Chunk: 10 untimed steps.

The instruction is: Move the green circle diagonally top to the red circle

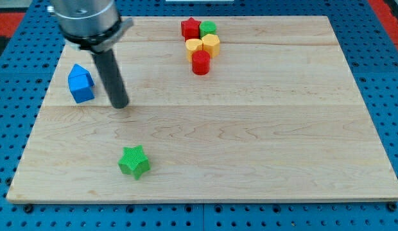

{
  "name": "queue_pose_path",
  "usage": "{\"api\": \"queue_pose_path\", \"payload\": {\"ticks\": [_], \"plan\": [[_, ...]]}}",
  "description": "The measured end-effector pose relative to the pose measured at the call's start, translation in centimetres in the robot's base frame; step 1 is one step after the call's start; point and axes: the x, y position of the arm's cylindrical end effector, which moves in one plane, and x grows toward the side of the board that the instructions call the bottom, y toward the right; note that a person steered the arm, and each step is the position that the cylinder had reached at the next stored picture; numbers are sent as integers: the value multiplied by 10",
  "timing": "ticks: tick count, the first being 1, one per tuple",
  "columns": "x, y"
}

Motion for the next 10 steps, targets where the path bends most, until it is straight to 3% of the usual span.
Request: {"api": "queue_pose_path", "payload": {"ticks": [2,3,6,10], "plan": [[0,105],[-2,114],[-102,73],[-139,82]]}}
